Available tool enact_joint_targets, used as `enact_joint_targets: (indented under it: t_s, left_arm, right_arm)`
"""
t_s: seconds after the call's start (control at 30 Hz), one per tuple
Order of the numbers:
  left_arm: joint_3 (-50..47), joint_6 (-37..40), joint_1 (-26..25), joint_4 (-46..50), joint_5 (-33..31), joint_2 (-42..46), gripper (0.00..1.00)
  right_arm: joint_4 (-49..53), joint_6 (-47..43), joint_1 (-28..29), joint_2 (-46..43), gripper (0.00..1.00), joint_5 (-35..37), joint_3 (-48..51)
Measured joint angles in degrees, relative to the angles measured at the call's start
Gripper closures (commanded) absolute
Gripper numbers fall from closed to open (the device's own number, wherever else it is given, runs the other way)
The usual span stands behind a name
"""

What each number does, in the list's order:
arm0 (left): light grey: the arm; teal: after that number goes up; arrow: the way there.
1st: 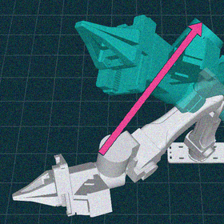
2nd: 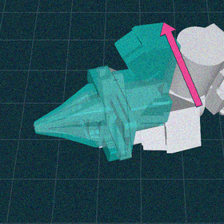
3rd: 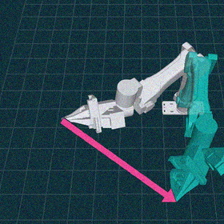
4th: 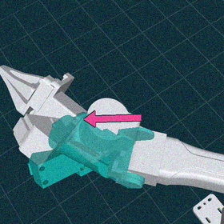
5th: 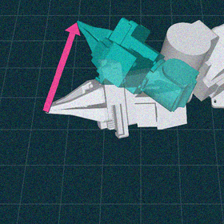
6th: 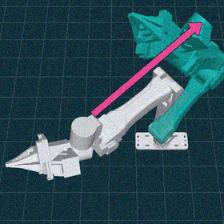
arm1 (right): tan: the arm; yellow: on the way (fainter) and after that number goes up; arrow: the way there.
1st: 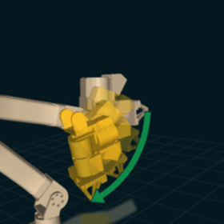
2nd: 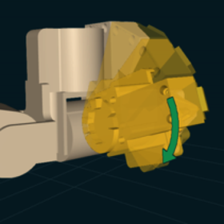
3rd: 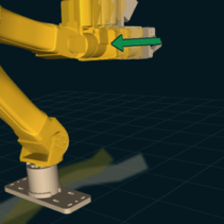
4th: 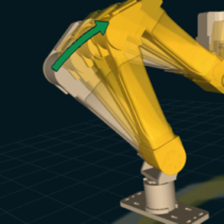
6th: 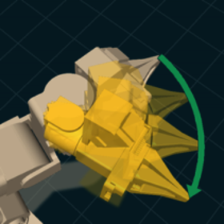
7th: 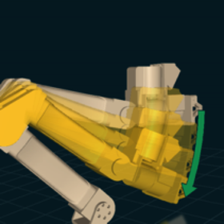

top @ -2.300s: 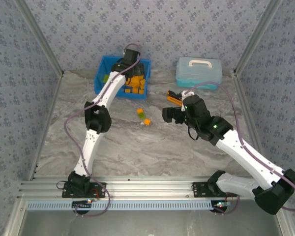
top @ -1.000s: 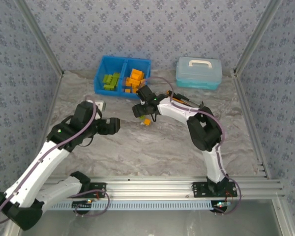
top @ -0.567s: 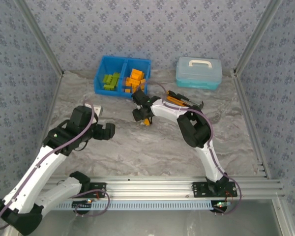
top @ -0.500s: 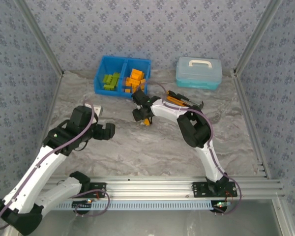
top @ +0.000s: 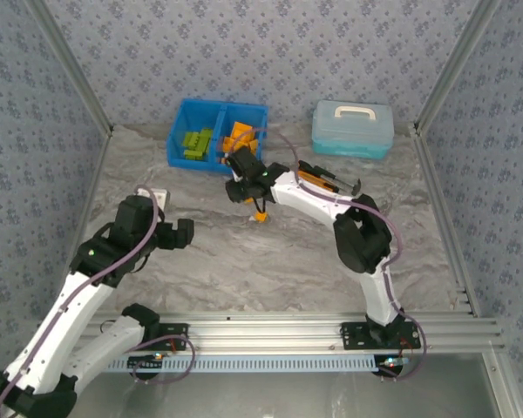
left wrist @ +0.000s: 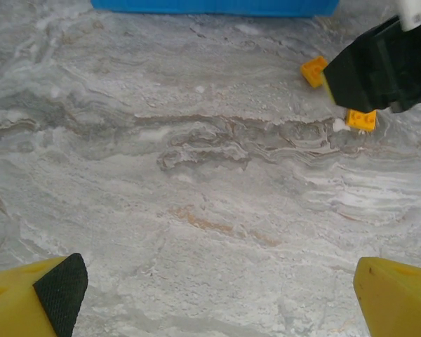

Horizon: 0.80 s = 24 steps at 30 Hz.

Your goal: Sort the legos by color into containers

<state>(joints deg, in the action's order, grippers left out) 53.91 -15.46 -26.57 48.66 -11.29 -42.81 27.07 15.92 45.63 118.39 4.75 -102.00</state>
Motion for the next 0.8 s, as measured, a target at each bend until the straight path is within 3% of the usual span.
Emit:
enact_joint_targets:
  t_s: [0.17,0.43,0.8]
  left_arm:
    - [-0.8,0.0,2.3,-1.0,-1.6,4.5,0.01]
    - [-1.3,0.0,2.7,-1.1,-2.5,7.5,0.01]
    - [-1.7,0.0,3.6,-1.1,-2.0,7.0,0.01]
  right_arm:
    - [-1.9,1.1,0.0,4.8,0.67,-1.1,-17.6]
    - [-4.0,1.4,-3.2,27.0,0.65,-1.8,-48.7]
    - [-16.3,1.8,-5.7,38.0,0.64,-2.6,-51.1]
